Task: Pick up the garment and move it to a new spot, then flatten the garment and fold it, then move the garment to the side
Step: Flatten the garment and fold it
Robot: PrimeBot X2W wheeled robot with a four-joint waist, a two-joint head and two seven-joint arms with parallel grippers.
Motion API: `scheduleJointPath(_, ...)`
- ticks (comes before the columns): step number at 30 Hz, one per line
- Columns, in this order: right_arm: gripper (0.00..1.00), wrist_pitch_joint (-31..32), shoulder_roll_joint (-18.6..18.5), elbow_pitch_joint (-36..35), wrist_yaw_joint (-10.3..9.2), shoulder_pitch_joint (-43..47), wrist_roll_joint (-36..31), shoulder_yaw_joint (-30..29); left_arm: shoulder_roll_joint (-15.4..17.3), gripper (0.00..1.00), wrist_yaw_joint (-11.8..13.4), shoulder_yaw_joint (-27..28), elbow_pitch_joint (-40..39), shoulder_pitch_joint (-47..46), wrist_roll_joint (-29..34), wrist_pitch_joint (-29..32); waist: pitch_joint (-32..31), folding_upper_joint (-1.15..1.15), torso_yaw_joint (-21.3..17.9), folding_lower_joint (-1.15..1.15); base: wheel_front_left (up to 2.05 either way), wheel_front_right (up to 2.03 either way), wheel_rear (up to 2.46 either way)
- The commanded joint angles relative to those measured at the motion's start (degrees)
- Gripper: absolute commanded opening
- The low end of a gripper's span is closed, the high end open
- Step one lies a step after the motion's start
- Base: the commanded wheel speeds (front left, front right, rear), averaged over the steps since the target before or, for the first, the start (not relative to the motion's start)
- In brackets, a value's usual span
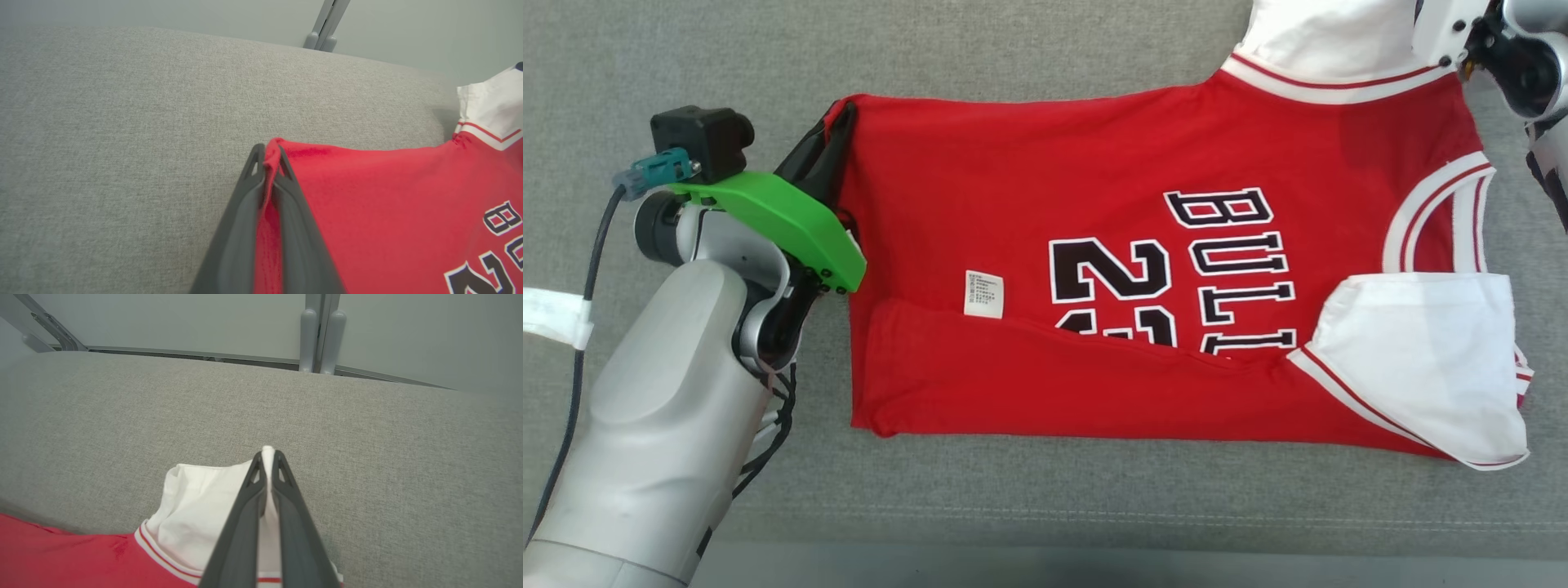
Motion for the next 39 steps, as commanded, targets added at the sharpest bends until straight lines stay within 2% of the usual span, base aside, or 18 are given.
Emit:
scheduleJointPath(1, 0.0, -0.4, -0.5, -0.6, -0.08, 1.3, 0.7, 0.4, 0.8, 0.0, -0.3, 0.3, -0.2, 1.0, -0.6, 0.0, -2.9, 0.0, -2.8, 0.0, 0.0, 0.0, 0.0)
scheduleJointPath(10, 0.0, -3.8, -3.1, -6.6, -0.08, 7.6, 7.3, 3.6, 4.5, 0.0, -1.6, 0.2, -2.2, 3.7, -1.5, -1.3, -5.0, 0.0, -5.6, 0.0, 0.0, 0.0, 0.0)
scheduleJointPath(22, 0.0, -9.5, -5.5, -12.9, -0.07, 17.9, 14.6, 7.1, 7.7, 0.0, -2.5, 0.6, -10.0, 13.3, -2.7, -11.3, -7.9, 0.0, -6.7, 0.0, 0.0, 0.0, 0.0)
scheduleJointPath(31, 0.0, -12.8, -8.0, -17.4, -0.07, 24.7, 18.0, 8.2, 8.6, 0.0, -2.6, 1.5, -16.9, 21.2, -0.9, -12.9, -9.4, 0.0, -6.8, 0.0, 0.0, 0.0, 0.0)
scheduleJointPath(39, 0.0, -14.8, -8.7, -18.8, -0.07, 30.9, 20.3, 8.9, 7.5, 0.0, -2.6, 4.6, -21.2, 28.2, 1.0, -12.8, -10.8, 0.0, -7.3, 0.0, 0.0, 0.0, 0.0)
